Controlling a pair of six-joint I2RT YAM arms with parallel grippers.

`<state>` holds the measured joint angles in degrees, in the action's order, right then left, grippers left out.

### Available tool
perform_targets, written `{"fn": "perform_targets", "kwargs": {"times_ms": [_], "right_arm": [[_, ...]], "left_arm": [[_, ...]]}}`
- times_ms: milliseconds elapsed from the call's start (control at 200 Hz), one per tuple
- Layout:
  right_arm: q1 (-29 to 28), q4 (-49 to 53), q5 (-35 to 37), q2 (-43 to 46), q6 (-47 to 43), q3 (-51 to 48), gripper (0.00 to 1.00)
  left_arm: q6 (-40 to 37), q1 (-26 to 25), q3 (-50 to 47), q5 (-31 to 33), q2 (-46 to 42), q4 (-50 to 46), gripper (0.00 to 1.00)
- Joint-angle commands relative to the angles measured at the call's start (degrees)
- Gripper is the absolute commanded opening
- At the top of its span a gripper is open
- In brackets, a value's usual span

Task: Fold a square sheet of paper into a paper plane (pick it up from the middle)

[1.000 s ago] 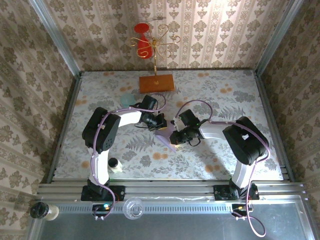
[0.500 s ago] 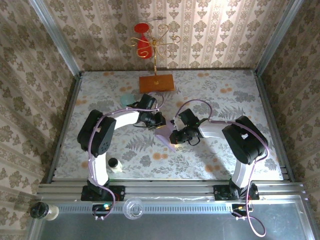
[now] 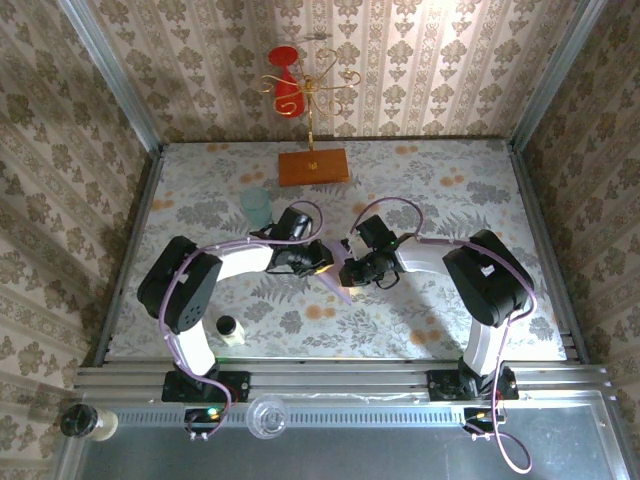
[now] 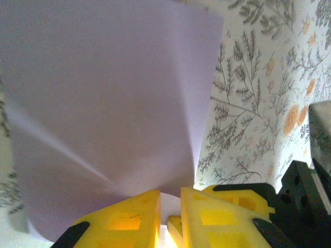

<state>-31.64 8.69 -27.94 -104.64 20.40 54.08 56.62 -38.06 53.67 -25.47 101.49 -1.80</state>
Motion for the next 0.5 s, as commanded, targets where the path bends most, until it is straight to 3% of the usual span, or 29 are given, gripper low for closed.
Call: {"fn": "perform_targets", "kwargs": {"times_ms": [0,495], "right_arm": [[0.6,4.57,1.67,-2.59,0.58,0.4,0.07],[0.7,5.55,2.17,-3.73,0.56,1.12,0.07]], "left_arm": [[4.06,-0.58,-1.7,1.21,-1.5,2.54,0.18],[5.34,-3.04,-4.6,2.4,-4.94,0.45,0.15]]}}
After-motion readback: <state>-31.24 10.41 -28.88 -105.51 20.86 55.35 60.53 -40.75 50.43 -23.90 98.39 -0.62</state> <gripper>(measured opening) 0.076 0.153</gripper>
